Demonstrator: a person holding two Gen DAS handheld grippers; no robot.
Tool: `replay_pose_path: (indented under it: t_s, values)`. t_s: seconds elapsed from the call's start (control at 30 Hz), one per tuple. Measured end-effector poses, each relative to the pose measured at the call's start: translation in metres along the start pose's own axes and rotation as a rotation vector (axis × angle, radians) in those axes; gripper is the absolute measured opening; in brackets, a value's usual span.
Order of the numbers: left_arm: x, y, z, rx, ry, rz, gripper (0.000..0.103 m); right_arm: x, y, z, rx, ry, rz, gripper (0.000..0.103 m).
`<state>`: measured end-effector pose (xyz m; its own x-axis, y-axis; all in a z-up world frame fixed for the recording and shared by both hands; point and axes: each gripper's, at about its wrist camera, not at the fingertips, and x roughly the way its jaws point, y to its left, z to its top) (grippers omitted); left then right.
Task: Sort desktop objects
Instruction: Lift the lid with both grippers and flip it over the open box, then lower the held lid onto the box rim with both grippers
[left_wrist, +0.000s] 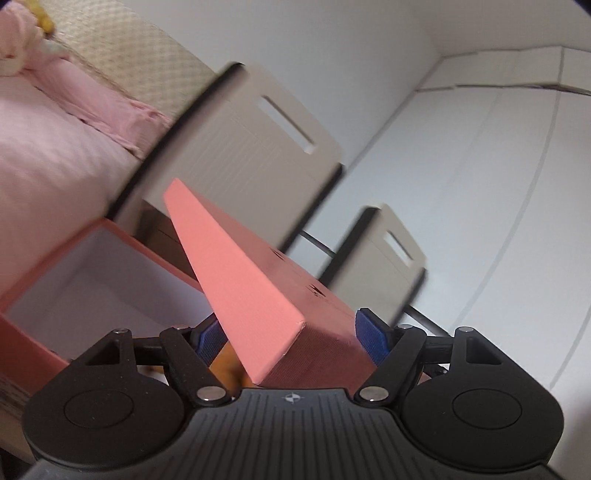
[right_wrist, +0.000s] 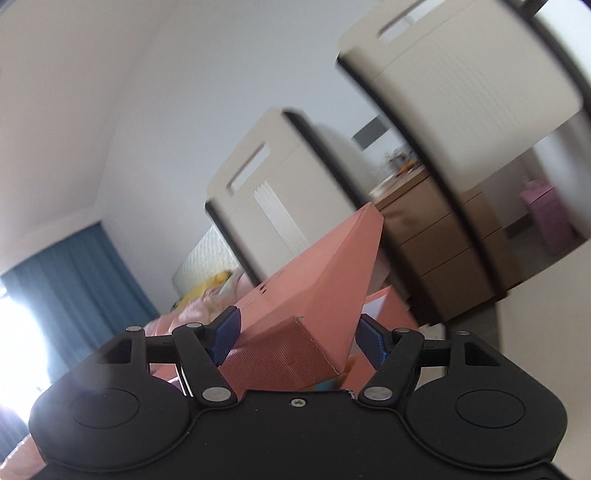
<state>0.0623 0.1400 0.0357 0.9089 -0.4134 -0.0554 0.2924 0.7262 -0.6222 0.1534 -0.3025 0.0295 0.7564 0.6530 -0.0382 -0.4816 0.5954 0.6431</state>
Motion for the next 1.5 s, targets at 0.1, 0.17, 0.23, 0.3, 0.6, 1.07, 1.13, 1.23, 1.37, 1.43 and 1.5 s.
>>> replay_pose_path:
  t_s: [0.1,0.17,0.23,0.3,0.6,1.07,1.13,1.23,1.37,1.43,1.5]
  values:
    - [0.0,0.022,0.002,-0.032,-0.01,0.081,0.078,0.029,-0.003,-0.012,0.001,0.05,0.008,0.069]
    - [0.006,0.034,0.0,-0.067,0.0,0.135,0.078,0.045,-0.009,-0.021,0.014,0.072,0.004,0.07]
    - [0.012,0.046,-0.001,-0.102,0.01,0.189,0.078,0.057,-0.012,-0.031,0.008,0.093,0.009,0.071]
    - [0.018,0.057,-0.002,-0.135,0.019,0.243,0.077,0.065,-0.011,-0.041,-0.007,0.113,-0.007,0.071]
    - [0.012,0.063,0.002,-0.167,-0.037,0.357,0.075,0.07,-0.007,-0.075,0.022,0.14,-0.047,0.077]
    - [-0.02,0.011,-0.01,0.099,-0.256,0.551,0.09,0.079,0.015,-0.084,-0.042,0.108,-0.169,0.084]
    - [-0.015,0.007,-0.012,0.138,-0.234,0.555,0.09,0.08,0.018,-0.086,-0.06,0.112,-0.175,0.088]
    - [-0.008,0.003,-0.016,0.179,-0.209,0.573,0.091,0.08,0.019,-0.086,-0.095,0.12,-0.171,0.093]
    - [-0.007,0.0,-0.019,0.193,-0.193,0.567,0.091,0.075,0.027,-0.085,-0.217,0.117,-0.2,0.102]
    - [-0.008,0.001,-0.021,0.193,-0.19,0.569,0.091,0.07,0.033,-0.084,-0.298,0.112,-0.207,0.102]
    - [-0.009,0.0,-0.023,0.188,-0.192,0.574,0.091,0.064,0.039,-0.084,-0.368,0.112,-0.216,0.102]
